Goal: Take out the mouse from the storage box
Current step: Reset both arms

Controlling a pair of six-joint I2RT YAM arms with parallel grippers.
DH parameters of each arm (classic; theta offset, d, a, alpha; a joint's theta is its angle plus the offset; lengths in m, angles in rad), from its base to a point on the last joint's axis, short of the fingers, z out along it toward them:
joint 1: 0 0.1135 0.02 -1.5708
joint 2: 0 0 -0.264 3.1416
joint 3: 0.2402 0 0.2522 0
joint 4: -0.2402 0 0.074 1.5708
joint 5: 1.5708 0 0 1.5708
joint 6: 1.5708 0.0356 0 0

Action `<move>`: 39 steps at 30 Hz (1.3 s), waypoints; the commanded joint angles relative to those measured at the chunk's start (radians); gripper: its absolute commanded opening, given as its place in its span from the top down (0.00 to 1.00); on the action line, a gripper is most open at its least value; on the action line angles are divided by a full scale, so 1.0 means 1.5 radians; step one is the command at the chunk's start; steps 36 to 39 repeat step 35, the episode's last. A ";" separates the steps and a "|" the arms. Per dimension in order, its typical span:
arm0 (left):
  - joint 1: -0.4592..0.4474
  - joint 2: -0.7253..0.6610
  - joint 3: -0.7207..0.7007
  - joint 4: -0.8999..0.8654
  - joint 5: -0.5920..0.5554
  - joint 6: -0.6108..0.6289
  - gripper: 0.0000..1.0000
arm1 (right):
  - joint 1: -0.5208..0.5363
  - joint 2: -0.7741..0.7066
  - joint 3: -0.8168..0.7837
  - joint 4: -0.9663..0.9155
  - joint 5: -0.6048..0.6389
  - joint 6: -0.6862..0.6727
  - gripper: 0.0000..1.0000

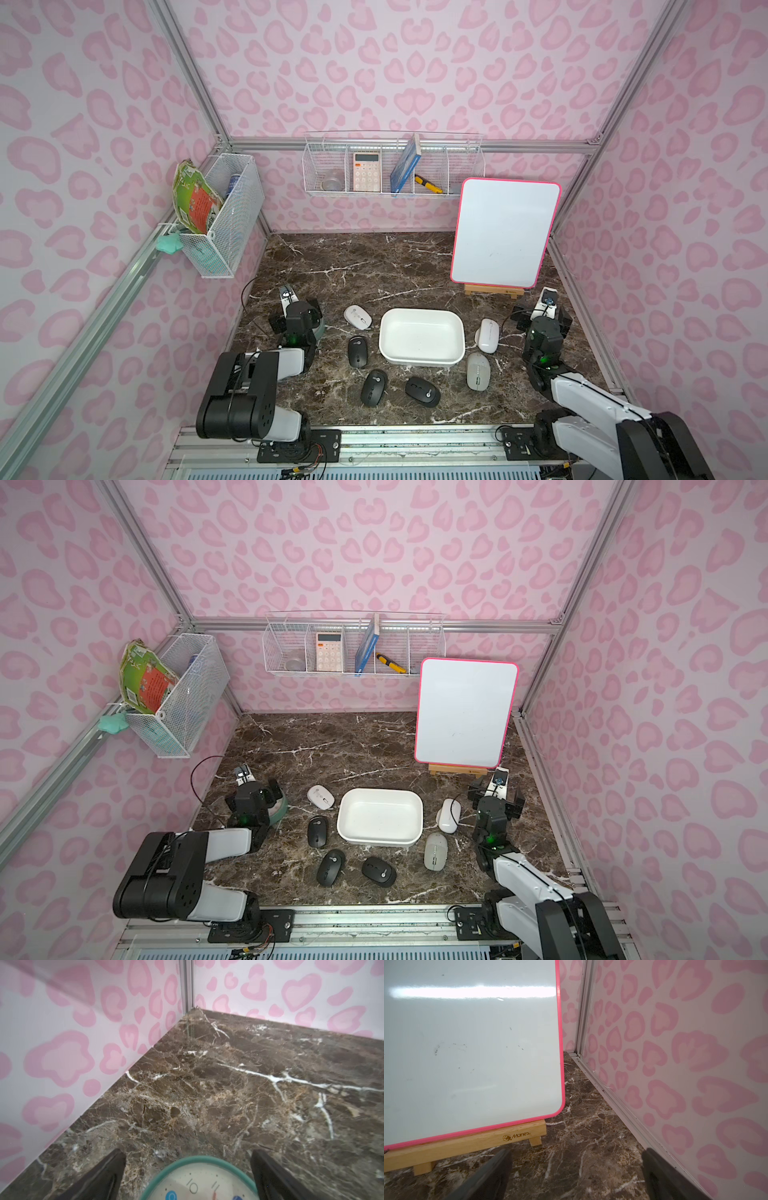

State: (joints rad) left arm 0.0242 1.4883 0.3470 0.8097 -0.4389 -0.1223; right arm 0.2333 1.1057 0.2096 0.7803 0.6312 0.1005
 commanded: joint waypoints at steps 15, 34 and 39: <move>0.048 0.034 0.061 -0.029 0.144 -0.018 0.01 | -0.091 0.325 -0.041 0.493 -0.222 -0.071 0.00; 0.048 0.033 0.063 -0.037 0.144 -0.020 0.01 | -0.110 0.308 -0.018 0.418 -0.230 -0.042 0.00; 0.048 0.032 0.063 -0.035 0.144 -0.019 0.01 | -0.110 0.309 -0.018 0.419 -0.230 -0.042 0.00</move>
